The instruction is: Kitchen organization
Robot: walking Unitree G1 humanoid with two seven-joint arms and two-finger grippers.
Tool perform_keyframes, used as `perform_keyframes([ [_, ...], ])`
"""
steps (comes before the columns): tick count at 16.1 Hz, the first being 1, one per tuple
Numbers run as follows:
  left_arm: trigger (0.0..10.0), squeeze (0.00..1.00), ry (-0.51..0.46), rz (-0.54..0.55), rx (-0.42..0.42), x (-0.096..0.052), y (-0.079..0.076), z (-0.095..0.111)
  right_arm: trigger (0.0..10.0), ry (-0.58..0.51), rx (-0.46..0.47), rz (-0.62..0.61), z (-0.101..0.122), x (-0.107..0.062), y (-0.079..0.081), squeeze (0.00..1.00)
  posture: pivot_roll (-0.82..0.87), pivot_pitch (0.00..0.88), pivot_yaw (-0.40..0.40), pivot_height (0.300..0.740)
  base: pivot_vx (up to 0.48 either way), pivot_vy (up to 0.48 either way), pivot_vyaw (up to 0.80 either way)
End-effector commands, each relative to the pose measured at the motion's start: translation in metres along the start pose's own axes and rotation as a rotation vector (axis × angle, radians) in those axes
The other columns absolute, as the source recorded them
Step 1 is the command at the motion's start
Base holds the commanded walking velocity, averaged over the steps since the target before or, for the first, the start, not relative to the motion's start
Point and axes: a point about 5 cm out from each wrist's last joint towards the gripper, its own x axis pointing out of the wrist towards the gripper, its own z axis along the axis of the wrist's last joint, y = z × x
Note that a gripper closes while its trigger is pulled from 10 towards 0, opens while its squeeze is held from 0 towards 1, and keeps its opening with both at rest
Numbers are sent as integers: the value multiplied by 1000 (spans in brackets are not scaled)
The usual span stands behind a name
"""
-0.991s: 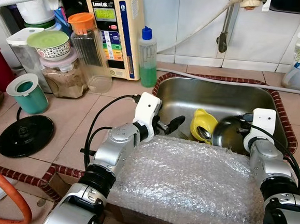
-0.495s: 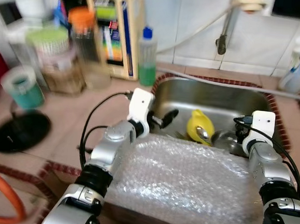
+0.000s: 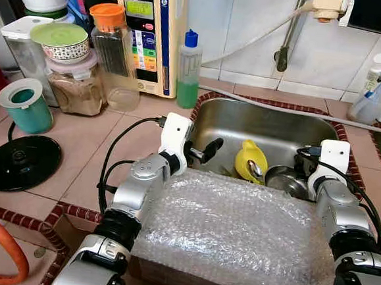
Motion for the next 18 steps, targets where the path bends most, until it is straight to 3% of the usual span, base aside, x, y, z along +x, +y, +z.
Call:
perform_keyframes([
  [1,10000,0,-16,-17,8,1,-2,4,10000,1,0,7,2,0,1,1000,-66,0,119,740,0,0,0],
  [18,10000,0,-16,-17,8,1,-2,4,10000,1,0,7,2,0,1,1000,-66,0,119,740,0,0,0],
])
